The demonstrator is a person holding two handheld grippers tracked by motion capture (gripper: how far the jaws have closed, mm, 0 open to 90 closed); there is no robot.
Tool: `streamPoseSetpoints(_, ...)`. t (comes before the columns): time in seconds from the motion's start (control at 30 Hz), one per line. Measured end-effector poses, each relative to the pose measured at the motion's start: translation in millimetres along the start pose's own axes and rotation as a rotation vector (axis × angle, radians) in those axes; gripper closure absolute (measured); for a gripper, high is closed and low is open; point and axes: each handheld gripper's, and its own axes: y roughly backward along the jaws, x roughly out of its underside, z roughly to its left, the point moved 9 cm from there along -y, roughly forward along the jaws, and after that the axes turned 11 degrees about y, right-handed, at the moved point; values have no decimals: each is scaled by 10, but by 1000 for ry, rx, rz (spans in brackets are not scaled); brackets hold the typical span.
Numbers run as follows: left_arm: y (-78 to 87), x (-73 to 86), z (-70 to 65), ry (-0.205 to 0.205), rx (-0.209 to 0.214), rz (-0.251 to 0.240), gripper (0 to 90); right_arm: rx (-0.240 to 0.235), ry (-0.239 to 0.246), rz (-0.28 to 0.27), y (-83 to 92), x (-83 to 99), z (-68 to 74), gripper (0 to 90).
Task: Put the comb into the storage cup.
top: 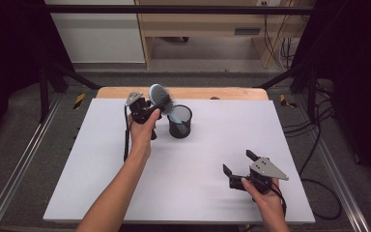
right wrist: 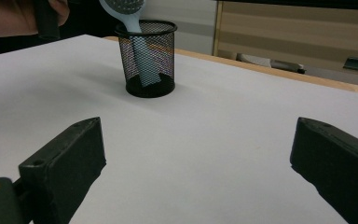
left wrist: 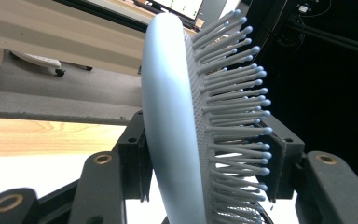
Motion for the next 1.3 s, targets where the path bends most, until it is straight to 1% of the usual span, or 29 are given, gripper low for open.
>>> streamPoseSetpoints(0.4, -1, 2, -3, -2, 0, -1, 445, -1, 3, -1, -3, -2, 6, 35)
streamPoseSetpoints(0.7, -2, 8, -7, -14, -6, -3, 435, -2, 1, 1, -4, -1, 12, 35)
streamPoseSetpoints(0.9, -1, 9, -8, -33, -13, -3, 425, -4, 2, 2, -7, 1, 14, 35)
streamPoseSetpoints(1.03, 6, 21, 6, -55, -35, 3, 373, -5, 2, 3, -10, 3, 16, 35)
streamPoseSetpoints(1.13, 18, 26, 20, -60, -34, 1, 333, -5, 4, 2, -7, -1, 19, 35)
streamPoseSetpoints(1.2, 27, 25, 27, -72, -39, 1, 314, -5, 6, 2, -5, -2, 19, 35)
streamPoseSetpoints(1.3, 37, 10, 13, -75, -35, -6, 284, -4, 4, 3, -8, 0, 19, 35)
